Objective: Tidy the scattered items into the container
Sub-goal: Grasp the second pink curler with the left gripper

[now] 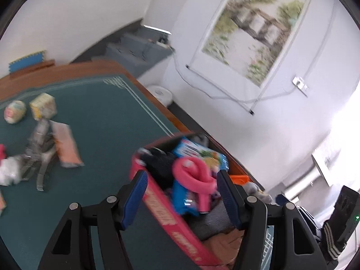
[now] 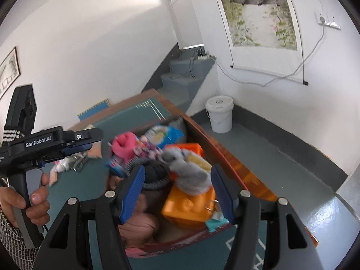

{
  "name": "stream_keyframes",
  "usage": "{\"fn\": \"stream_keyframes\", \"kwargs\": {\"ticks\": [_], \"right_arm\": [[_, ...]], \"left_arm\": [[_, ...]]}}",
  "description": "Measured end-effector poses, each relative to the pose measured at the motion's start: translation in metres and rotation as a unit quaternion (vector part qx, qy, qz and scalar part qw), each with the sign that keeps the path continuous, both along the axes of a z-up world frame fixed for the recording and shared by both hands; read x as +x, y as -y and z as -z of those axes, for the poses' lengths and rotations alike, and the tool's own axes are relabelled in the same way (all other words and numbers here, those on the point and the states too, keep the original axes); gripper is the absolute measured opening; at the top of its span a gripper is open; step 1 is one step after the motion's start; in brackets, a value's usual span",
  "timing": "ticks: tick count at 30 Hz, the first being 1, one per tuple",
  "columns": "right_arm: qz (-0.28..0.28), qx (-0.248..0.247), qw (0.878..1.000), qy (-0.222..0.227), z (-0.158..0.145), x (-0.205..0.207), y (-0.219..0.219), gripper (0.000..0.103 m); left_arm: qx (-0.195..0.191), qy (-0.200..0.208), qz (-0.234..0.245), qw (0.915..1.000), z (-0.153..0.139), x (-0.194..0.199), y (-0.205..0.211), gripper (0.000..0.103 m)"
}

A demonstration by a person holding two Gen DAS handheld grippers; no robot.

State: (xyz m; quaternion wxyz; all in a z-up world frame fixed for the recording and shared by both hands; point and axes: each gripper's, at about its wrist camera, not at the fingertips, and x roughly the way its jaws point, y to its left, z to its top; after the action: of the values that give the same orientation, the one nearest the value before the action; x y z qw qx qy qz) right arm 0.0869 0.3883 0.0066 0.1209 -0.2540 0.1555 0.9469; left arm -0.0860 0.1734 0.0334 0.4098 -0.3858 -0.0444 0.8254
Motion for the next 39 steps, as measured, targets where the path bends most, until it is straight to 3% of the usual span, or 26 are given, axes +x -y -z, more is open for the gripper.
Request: {"fn": "stream_keyframes", "kwargs": {"ticks": [7, 14, 18, 27, 35, 37, 39], "right_arm": [[-0.064, 0.005, 0.998, -0.017, -0.016, -0.028, 0.054, 0.065], [-0.138, 0.013, 0.990, -0.021, -0.024, -0.065, 0.118, 0.065], [-0.172, 0.014, 0.985, -0.012, -0.020, -0.088, 0.151, 0.065], [-0.194, 0.006, 0.980, 0.036, 0.020, -0.134, 0.191, 0.065], [-0.188, -0.004, 0.980, 0.066, 0.042, -0.145, 0.187, 0.065], [-0.187, -0.004, 0.980, 0.068, 0.044, -0.145, 0.187, 0.065], [-0.187, -0.005, 0.980, 0.071, 0.046, -0.146, 0.186, 0.065]], "left_arm": [[-0.015, 0.013, -0.110, 0.9938, 0.009, -0.043, 0.096, 0.066], [-0.046, 0.014, -0.229, 0.9723, 0.026, -0.085, 0.208, 0.066], [-0.053, 0.033, -0.266, 0.9619, 0.040, -0.109, 0.252, 0.066], [-0.064, 0.068, -0.259, 0.9615, 0.079, -0.163, 0.248, 0.066], [-0.088, 0.077, -0.268, 0.9563, 0.096, -0.195, 0.232, 0.066], [-0.085, 0.077, -0.266, 0.9570, 0.098, -0.198, 0.231, 0.074], [-0.080, 0.078, -0.260, 0.9592, 0.100, -0.198, 0.230, 0.074]]}}
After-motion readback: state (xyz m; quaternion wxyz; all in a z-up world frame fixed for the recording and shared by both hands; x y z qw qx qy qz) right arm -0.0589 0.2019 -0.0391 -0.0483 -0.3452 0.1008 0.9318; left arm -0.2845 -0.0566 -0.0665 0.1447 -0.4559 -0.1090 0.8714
